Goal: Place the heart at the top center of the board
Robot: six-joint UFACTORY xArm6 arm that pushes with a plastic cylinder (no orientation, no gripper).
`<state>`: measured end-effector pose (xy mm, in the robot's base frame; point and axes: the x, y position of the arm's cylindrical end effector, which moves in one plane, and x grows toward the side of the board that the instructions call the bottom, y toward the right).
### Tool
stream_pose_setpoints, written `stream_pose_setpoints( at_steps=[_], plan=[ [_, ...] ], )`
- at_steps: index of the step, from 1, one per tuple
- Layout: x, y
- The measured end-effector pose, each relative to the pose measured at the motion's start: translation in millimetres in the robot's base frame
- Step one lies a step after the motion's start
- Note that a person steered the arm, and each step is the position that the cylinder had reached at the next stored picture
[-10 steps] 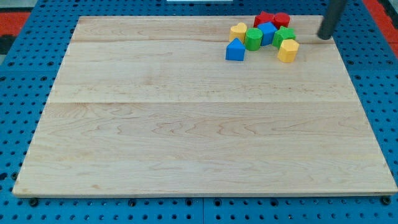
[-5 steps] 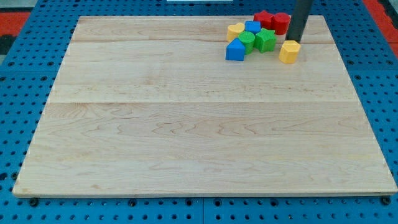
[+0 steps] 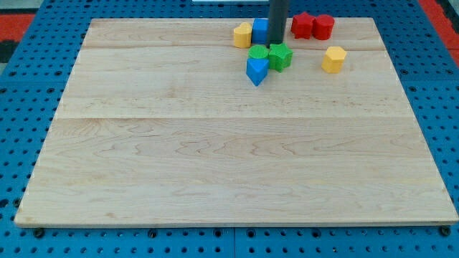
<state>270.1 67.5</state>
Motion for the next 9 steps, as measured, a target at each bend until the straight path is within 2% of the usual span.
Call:
stream_pose_setpoints(
  at_steps=[2,3,4,6,7,8,9],
  plan=[
    [-31.2,-16.1],
    [-31.0,-21.9],
    [-32.7,-81.4],
    [10.7,-124.4],
    [-18.8,-145.7],
    [-38.2,-140.3],
    [-38.4,-158.3]
  ],
)
